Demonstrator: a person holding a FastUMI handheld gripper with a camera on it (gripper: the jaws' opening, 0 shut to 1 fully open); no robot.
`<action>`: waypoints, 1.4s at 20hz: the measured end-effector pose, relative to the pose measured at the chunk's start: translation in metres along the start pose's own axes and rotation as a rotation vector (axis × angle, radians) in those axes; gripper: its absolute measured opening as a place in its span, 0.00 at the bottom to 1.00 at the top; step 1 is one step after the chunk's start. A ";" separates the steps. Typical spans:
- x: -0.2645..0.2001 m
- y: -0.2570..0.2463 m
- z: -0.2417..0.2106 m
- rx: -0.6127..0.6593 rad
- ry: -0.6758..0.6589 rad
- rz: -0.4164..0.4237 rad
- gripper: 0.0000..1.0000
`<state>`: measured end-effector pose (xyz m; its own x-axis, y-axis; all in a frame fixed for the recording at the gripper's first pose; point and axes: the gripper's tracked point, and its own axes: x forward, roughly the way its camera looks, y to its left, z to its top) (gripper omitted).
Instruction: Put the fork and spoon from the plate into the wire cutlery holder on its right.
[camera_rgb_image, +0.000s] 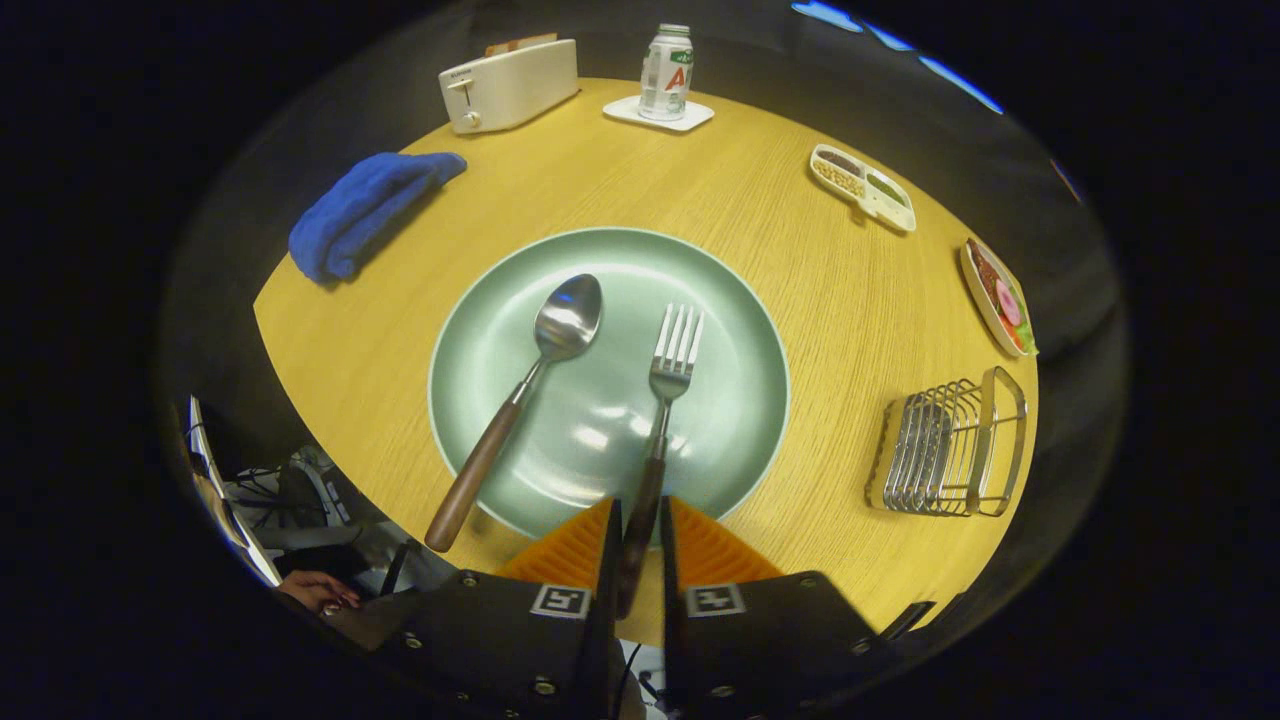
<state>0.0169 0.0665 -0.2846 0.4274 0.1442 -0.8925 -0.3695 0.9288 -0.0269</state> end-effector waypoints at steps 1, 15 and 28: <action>0.001 0.001 0.001 0.021 0.020 0.016 0.19; -0.051 -0.032 0.009 -0.026 0.154 0.164 0.04; -0.148 -0.149 -0.024 -0.119 0.317 0.096 0.04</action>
<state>-0.0108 -0.1013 -0.1591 0.1154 0.0986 -0.9884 -0.4971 0.8672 0.0284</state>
